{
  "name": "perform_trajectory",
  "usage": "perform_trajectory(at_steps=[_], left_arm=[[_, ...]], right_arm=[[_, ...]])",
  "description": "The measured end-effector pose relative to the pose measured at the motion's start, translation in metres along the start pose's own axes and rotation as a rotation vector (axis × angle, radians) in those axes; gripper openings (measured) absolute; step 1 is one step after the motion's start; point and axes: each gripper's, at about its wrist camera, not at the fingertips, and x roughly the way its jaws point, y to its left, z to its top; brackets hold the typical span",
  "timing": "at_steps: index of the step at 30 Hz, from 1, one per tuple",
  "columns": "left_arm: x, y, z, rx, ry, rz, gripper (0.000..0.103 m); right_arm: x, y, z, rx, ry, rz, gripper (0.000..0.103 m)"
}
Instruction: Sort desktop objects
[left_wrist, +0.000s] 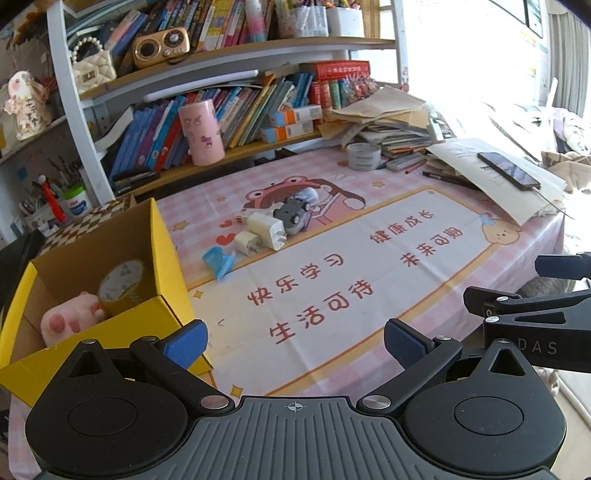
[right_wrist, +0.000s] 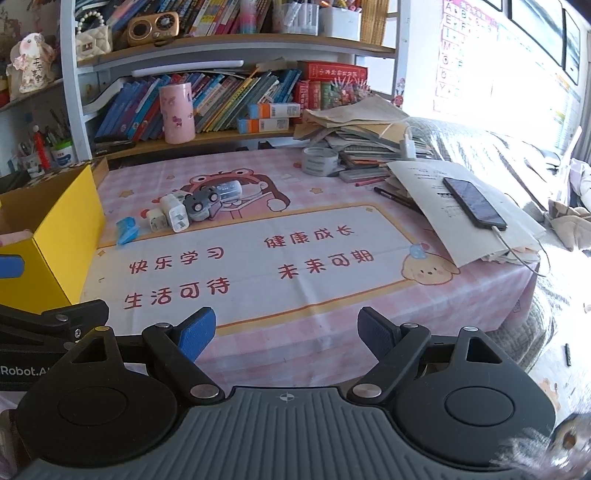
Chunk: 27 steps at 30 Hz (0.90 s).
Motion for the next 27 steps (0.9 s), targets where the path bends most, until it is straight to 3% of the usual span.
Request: perform_trajectory(at_steps=[18, 27], left_arm=[[0.053, -0.013, 0.028, -0.014, 0.069, 0.012, 0.103], [0.076, -0.015, 0.052, -0.083, 0.084, 0.084, 0.103]], right_arm=[[0.056, -0.018, 0.025, -0.018, 0.054, 0.038, 0.083], [0.092, -0.031, 0.056, -0.065, 0.062, 0.092, 0.083]])
